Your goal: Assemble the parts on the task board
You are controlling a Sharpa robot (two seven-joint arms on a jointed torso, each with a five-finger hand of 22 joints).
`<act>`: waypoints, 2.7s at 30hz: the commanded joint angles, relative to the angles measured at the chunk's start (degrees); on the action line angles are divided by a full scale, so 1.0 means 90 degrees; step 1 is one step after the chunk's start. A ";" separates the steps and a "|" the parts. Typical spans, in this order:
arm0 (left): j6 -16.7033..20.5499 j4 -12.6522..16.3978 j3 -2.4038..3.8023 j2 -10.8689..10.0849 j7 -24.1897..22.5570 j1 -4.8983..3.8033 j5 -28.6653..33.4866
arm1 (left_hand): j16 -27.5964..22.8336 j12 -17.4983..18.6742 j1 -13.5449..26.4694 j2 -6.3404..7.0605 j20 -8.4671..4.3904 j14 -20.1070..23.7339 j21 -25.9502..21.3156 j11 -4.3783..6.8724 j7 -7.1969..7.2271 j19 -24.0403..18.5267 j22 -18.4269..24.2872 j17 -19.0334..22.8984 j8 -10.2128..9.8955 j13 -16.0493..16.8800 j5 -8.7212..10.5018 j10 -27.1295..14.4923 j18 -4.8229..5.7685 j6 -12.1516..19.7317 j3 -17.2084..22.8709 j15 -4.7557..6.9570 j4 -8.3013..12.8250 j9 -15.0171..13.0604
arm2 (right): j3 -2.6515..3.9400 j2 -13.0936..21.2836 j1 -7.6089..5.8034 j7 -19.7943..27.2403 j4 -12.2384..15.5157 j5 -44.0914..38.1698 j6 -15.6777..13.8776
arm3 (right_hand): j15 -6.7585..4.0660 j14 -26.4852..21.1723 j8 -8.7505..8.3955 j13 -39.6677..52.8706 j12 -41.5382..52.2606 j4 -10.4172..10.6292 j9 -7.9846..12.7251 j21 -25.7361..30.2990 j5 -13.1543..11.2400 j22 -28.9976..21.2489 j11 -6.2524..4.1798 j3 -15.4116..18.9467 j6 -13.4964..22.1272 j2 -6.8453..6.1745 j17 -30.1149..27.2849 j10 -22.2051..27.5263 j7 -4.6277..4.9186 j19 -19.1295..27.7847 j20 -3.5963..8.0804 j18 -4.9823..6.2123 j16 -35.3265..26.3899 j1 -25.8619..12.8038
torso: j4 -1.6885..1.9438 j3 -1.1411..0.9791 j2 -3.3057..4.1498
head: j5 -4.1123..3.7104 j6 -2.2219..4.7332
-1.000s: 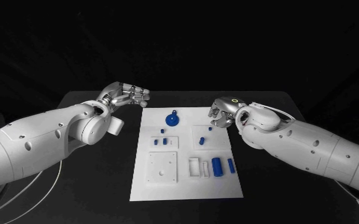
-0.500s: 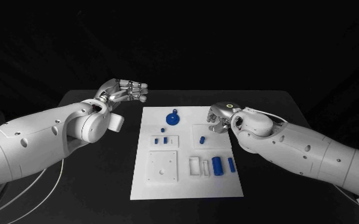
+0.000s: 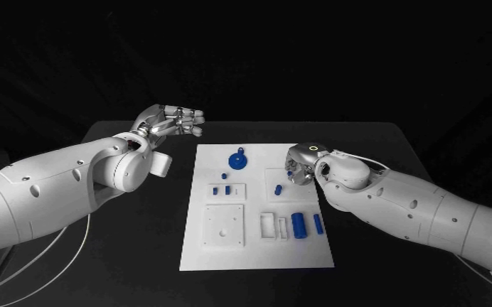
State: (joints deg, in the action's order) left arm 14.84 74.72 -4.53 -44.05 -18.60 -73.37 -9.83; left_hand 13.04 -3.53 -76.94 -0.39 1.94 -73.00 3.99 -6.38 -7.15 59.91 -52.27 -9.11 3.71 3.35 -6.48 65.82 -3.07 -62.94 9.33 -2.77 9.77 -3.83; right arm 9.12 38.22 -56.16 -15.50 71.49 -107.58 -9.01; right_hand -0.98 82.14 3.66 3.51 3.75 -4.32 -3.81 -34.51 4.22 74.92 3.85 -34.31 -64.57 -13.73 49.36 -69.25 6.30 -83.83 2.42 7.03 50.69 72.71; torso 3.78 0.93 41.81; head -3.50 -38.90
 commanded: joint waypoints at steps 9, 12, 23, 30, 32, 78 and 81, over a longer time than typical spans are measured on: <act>-0.0047 0.0015 0.0007 -0.0001 -0.0064 -0.0012 0.0096 | -0.0049 0.0000 -0.0123 -0.0091 -0.0037 -0.0032 0.0056 0.0014 -0.0017 0.0239 0.0537 -0.0040 -0.0005 0.0002 0.0008 -0.0045 -0.0027 0.0050 -0.0215 -0.0013 -0.0042 0.0003 | -0.0058 -0.0080 0.0069 0.0049 -0.0047 -0.0149 -0.0072 | -0.0117 -0.0002 0.0009 0.0008 -0.0030 -0.0186 -0.0033 -0.0082 -0.0016 0.0392 -0.0156 -0.0224 -0.0424 0.0269 0.0019 -0.0554 -0.0105 -0.0346 0.0081 -0.0034 0.0056 0.0071 | -0.0007 0.0010 -0.0008 | 0.0004 -0.0046; -0.0052 0.0013 0.0007 -0.0002 -0.0053 -0.0012 0.0096 | -0.0039 0.0001 -0.0127 -0.0095 -0.0036 -0.0038 0.0070 0.0014 -0.0018 0.0268 0.0494 -0.0046 -0.0006 0.0002 0.0008 -0.0045 -0.0047 0.0049 -0.0225 -0.0011 -0.0040 0.0003 | -0.0061 -0.0085 0.0077 0.0073 -0.0035 -0.0139 -0.0130 | -0.0132 0.0004 0.0008 0.0010 -0.0027 -0.0227 -0.0038 -0.0110 -0.0013 0.0405 -0.0176 -0.0199 -0.0488 0.0324 0.0039 -0.0606 -0.0120 -0.0346 0.0101 -0.0056 0.0069 0.0067 | -0.0004 0.0012 -0.0007 | 0.0004 -0.0050; -0.0076 -0.0016 0.0007 0.0005 -0.0006 -0.0012 0.0096 | 0.0001 0.0000 -0.0134 -0.0104 -0.0040 -0.0049 0.0077 0.0011 -0.0020 0.0285 0.0314 -0.0067 -0.0006 0.0002 0.0002 -0.0057 -0.0071 0.0049 -0.0252 -0.0004 -0.0025 0.0003 | -0.0062 -0.0081 0.0124 0.0108 0.0024 -0.0160 -0.0359 | -0.0252 0.0012 0.0007 0.0025 -0.0024 -0.0515 -0.0109 -0.0366 0.0060 0.0488 -0.0295 -0.0065 -0.0828 0.0538 0.0161 -0.0946 -0.0192 -0.0356 0.0228 -0.0165 0.0143 0.0150 | -0.0002 0.0020 -0.0008 | -0.0001 -0.0067; -0.0092 -0.0032 0.0007 0.0025 0.0009 -0.0012 0.0090 | 0.0012 0.0002 -0.0134 -0.0109 -0.0041 -0.0045 0.0073 0.0011 -0.0020 0.0286 0.0266 -0.0072 -0.0004 0.0002 0.0005 -0.0057 -0.0074 0.0045 -0.0256 -0.0003 -0.0022 0.0003 | -0.0063 -0.0090 0.0143 -0.0016 0.0007 -0.0305 -0.0505 | -0.0271 0.0016 0.0003 0.0031 -0.0023 -0.0704 -0.0142 -0.0467 0.0060 0.0509 -0.0317 -0.0156 -0.0939 0.0652 0.0198 -0.1066 -0.0211 -0.0352 0.0258 -0.0194 0.0139 0.0179 | -0.0003 0.0017 -0.0007 | 0.0009 -0.0060; -0.0095 -0.0047 0.0007 0.0029 0.0015 -0.0012 0.0084 | 0.0025 0.0001 -0.0146 -0.0109 -0.0041 -0.0039 0.0057 0.0011 -0.0022 0.0283 0.0186 -0.0078 -0.0008 0.0002 -0.0006 -0.0065 -0.0078 0.0048 -0.0260 -0.0001 -0.0006 0.0004 | -0.0063 -0.0089 0.0150 -0.0108 0.0019 -0.0399 -0.0609 | -0.0267 0.0022 0.0002 0.0031 -0.0024 -0.0761 -0.0148 -0.0522 0.0004 0.0518 -0.0315 -0.0254 -0.0949 0.0666 0.0207 -0.1078 -0.0213 -0.0352 0.0259 -0.0198 0.0131 0.0164 | -0.0003 0.0016 -0.0006 | 0.0006 -0.0049; 0.0131 -0.0218 0.0006 0.0216 0.0082 -0.0011 -0.0060 | 0.0024 0.0002 -0.0127 -0.0099 -0.0037 -0.0036 0.0036 -0.0011 -0.0055 0.0282 -0.0176 -0.0064 -0.0012 0.0002 -0.0106 -0.0131 -0.0120 0.0140 -0.0188 -0.0005 0.0045 0.0007 | 0.0549 0.0122 0.0710 0.0353 0.2332 0.0702 -0.1723 | -0.0335 0.0032 0.0002 0.0026 -0.0028 -0.0683 -0.0188 -0.0849 -0.0108 0.0557 -0.0348 -0.0491 -0.1067 0.0561 0.0209 -0.1216 -0.0255 -0.0357 0.0320 -0.0165 0.0081 0.0223 | -0.0003 0.0030 -0.0012 | 0.0666 -0.0043; 0.0138 -0.0235 0.0006 0.0243 0.0087 -0.0011 -0.0060 | 0.0023 0.0000 -0.0130 -0.0094 -0.0036 -0.0035 0.0030 -0.0011 -0.0053 0.0280 -0.0186 -0.0062 -0.0006 0.0003 -0.0107 -0.0130 -0.0121 0.0139 -0.0186 -0.0005 0.0049 0.0003 | 0.0532 0.0025 0.0854 0.0456 0.2310 0.0783 -0.1831 | -0.0336 0.0031 0.0001 0.0025 -0.0029 -0.0685 -0.0187 -0.0843 -0.0103 0.0556 -0.0346 -0.0494 -0.1063 0.0563 0.0210 -0.1211 -0.0254 -0.0355 0.0321 -0.0161 0.0081 0.0227 | -0.0004 0.0024 -0.0008 | 0.0836 -0.0065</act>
State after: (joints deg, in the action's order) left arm 15.66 72.60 -4.54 -42.06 -17.57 -73.39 -10.15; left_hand 13.08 -3.53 -77.95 -1.36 1.63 -72.99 4.51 -6.36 -7.64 62.25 -53.87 -9.74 3.71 3.36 -7.15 65.00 -3.08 -61.99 7.53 -2.77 9.87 -3.84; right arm 13.94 38.65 -48.72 -14.08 92.28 -102.54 -23.31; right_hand -3.66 82.39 3.31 3.63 3.31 -10.58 -5.45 -41.87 3.11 74.90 1.61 -38.81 -74.15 -8.77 51.24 -79.03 3.90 -84.14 5.01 4.44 51.69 74.07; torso 3.70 1.17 41.69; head 2.89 -39.35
